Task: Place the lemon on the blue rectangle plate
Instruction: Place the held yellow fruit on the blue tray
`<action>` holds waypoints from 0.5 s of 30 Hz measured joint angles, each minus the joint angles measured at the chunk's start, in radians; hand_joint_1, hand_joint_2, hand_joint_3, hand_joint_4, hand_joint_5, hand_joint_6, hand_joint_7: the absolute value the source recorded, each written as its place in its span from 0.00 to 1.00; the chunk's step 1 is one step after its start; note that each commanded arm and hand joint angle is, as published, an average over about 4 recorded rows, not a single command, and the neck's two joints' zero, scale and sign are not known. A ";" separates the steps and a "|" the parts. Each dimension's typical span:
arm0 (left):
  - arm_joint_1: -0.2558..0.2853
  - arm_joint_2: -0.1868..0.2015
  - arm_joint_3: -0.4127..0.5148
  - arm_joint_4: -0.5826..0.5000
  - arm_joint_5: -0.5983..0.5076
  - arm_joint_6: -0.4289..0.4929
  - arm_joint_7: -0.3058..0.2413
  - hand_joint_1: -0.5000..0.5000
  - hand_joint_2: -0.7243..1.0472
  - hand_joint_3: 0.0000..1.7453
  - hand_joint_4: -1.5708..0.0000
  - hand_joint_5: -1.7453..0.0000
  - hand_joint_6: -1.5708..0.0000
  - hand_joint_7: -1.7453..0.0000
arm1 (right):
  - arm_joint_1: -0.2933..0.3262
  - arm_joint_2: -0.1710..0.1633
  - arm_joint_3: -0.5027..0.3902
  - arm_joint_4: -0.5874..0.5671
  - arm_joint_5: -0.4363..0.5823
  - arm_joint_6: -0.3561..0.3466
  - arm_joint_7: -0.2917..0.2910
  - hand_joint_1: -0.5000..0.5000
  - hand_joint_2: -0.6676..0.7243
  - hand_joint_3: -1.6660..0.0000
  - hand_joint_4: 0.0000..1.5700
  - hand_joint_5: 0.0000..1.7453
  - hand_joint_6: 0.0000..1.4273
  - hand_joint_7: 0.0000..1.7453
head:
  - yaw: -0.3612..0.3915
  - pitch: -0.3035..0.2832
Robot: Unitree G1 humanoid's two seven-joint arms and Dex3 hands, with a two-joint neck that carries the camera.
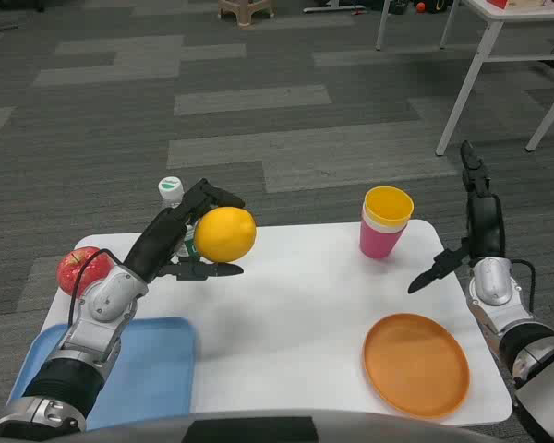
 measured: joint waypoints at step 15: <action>0.061 0.005 -0.015 -0.051 -0.026 -0.007 0.001 0.16 0.95 0.05 1.00 0.00 0.40 0.04 | -0.002 0.009 0.028 -0.013 0.000 0.000 0.000 0.04 0.97 1.00 0.00 0.00 0.00 0.00 | 0.014 -0.021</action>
